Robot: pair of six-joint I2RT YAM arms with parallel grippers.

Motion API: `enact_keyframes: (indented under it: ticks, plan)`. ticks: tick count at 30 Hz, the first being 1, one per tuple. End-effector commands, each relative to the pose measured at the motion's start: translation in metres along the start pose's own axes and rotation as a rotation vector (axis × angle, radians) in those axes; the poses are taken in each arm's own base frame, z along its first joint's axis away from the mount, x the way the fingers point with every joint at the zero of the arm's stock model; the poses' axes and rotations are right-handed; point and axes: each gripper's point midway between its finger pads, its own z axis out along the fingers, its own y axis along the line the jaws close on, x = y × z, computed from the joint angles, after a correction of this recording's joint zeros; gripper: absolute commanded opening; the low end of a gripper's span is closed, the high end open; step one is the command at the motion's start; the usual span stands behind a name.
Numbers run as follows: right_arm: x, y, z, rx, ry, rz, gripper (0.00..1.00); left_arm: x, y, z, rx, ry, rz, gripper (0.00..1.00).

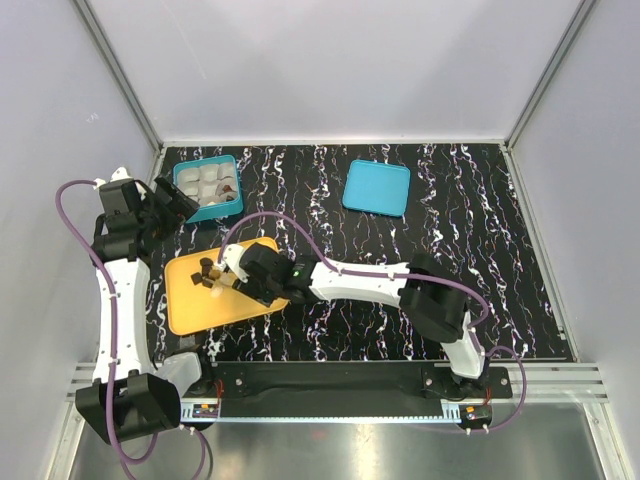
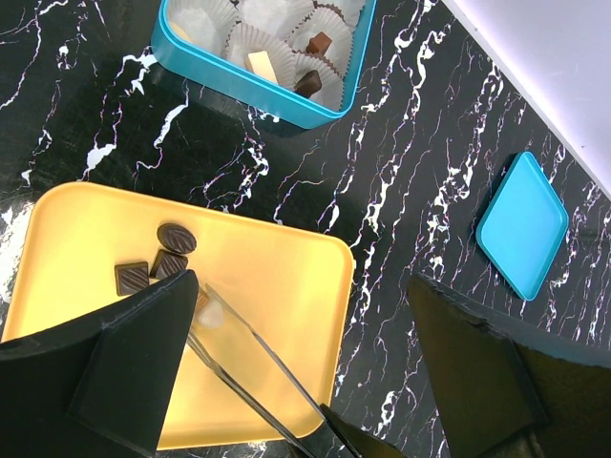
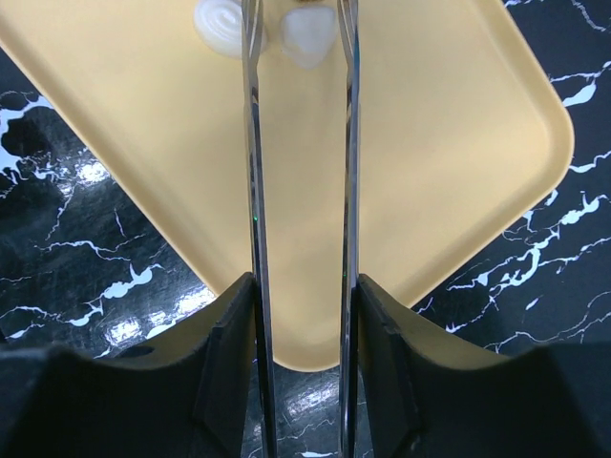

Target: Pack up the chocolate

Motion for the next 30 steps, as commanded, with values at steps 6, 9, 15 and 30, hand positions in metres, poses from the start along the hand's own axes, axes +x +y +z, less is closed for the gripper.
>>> enact_keyframes:
  ticks: [6, 9, 15, 30]
  plan:
    - [-0.022, -0.011, 0.002, 0.013, -0.054, 0.016, 0.49, -0.015, -0.008, 0.0, 0.03, -0.046, 0.031, 0.99]
    - [-0.025, -0.014, 0.001, 0.018, -0.064, 0.019, 0.46, -0.016, -0.007, 0.0, 0.025, -0.049, 0.029, 0.99]
    - [-0.041, -0.016, -0.01, 0.009, -0.11, 0.032, 0.42, -0.022, -0.008, -0.004, 0.02, -0.068, 0.032, 0.99]
    - [-0.075, -0.046, -0.038, 0.002, -0.226, 0.137, 0.39, -0.041, -0.004, -0.019, -0.037, -0.142, 0.059, 0.99]
